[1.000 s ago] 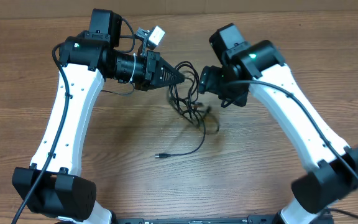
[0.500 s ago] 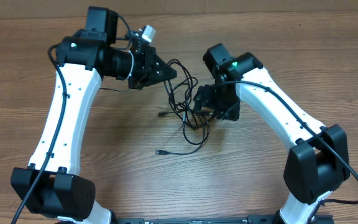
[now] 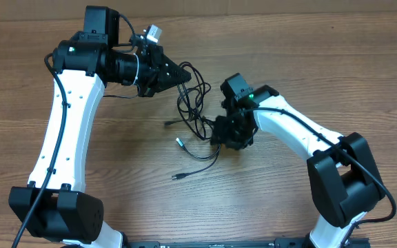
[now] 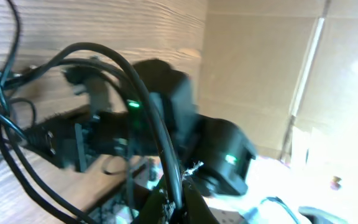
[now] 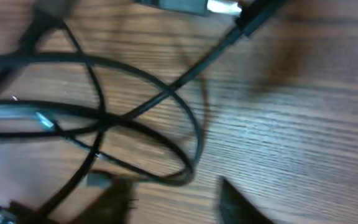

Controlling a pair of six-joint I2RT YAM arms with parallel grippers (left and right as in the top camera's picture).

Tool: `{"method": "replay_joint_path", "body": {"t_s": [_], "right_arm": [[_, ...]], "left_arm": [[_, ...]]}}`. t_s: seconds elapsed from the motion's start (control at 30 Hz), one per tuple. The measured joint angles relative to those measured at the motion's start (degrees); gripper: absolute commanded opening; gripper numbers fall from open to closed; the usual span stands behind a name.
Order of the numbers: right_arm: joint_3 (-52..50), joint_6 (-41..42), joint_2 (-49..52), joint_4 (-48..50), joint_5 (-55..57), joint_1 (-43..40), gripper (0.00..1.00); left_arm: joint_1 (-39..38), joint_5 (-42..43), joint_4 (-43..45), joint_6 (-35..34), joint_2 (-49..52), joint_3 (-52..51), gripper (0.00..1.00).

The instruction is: Untangle cables

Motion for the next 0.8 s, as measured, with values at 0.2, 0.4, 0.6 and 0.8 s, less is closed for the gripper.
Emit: {"method": "replay_joint_path", "body": {"t_s": [0.2, 0.4, 0.6, 0.8], "right_arm": [[-2.43, 5.38, 0.00, -3.69, 5.86, 0.00, 0.04], [-2.03, 4.57, 0.00, -6.01, 5.11, -0.09, 0.04], [1.75, 3.63, -4.46, -8.83, 4.63, -0.04, 0.34], [4.63, 0.04, -12.52, -4.07, 2.56, 0.81, 1.00]], "left_arm": [[0.09, 3.58, -0.07, 0.04, 0.00, 0.00, 0.04], [1.03, -2.49, -4.09, -3.30, 0.00, 0.04, 0.04], [1.07, -13.81, -8.09, -7.78, 0.00, 0.07, 0.04], [1.05, -11.82, -6.05, -8.20, 0.00, 0.07, 0.04]]}}
